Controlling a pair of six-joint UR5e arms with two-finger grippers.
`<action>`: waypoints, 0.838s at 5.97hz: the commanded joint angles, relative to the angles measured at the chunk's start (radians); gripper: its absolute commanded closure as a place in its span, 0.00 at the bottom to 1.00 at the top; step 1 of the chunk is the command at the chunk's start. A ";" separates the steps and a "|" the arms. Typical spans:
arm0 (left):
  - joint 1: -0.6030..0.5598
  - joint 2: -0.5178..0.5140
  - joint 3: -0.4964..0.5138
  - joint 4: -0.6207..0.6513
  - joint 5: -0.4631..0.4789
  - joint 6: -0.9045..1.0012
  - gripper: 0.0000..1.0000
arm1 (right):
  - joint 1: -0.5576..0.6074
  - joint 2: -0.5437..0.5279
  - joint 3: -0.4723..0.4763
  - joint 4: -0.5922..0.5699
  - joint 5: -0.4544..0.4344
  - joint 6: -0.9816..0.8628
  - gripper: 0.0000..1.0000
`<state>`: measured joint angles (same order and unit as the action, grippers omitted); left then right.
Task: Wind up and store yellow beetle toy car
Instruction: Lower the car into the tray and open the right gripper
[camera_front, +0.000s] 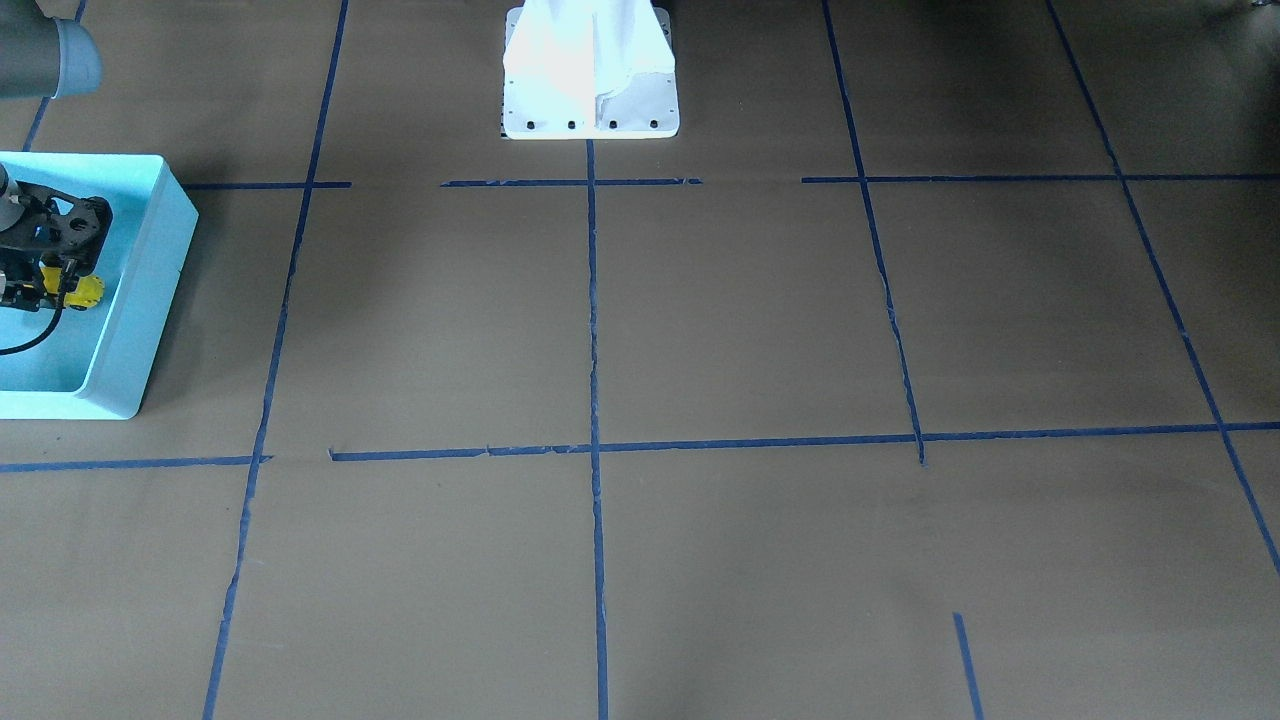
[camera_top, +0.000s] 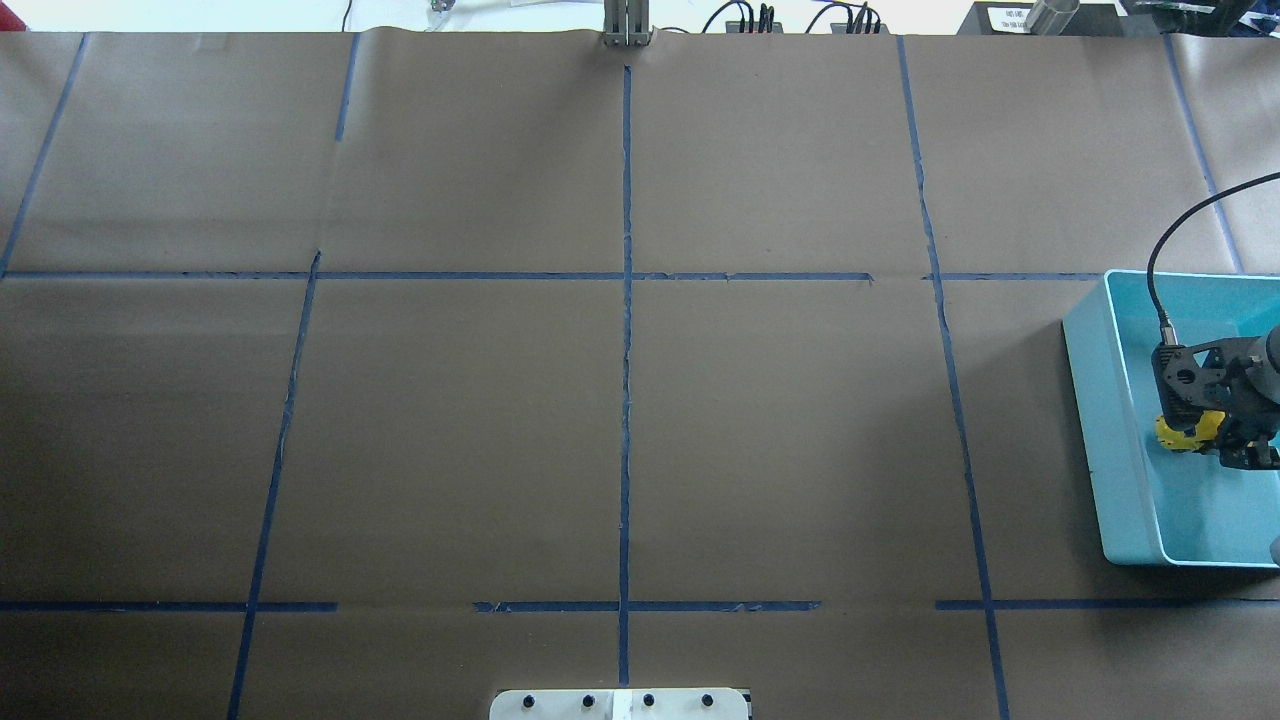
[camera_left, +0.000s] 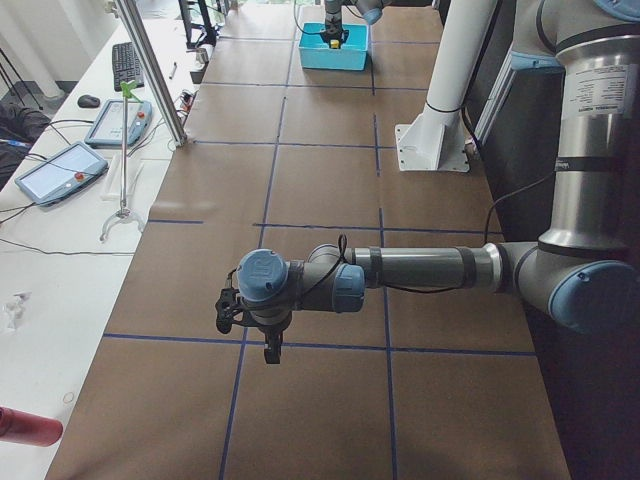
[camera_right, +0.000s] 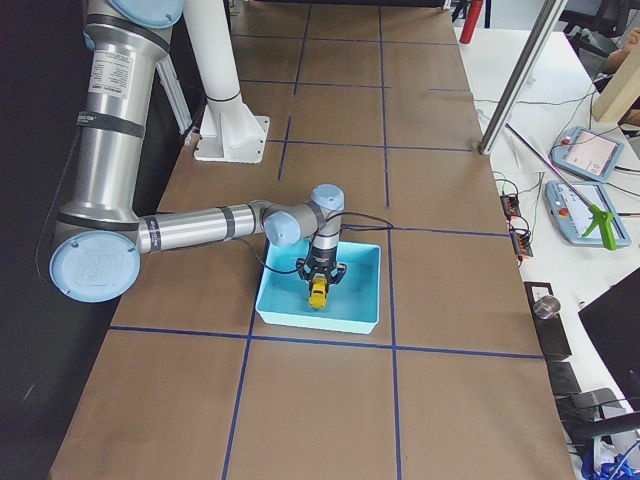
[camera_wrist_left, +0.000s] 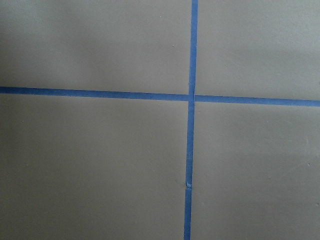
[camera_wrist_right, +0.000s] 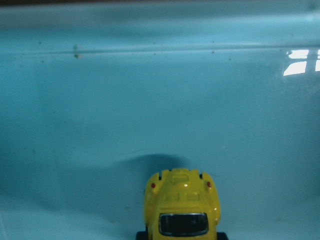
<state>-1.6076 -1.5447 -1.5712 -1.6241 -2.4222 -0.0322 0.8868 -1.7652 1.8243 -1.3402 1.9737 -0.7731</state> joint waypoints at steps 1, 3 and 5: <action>0.000 -0.002 0.002 0.000 0.002 0.000 0.00 | 0.000 0.001 -0.017 0.033 0.004 0.006 0.75; 0.000 -0.002 -0.001 0.000 0.002 0.000 0.00 | 0.001 0.001 -0.008 0.033 0.007 0.006 0.00; 0.000 0.000 0.003 -0.005 0.003 0.003 0.00 | 0.012 -0.067 0.138 0.021 0.013 0.005 0.00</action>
<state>-1.6076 -1.5452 -1.5683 -1.6280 -2.4174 -0.0299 0.8936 -1.7907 1.8895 -1.3115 1.9850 -0.7674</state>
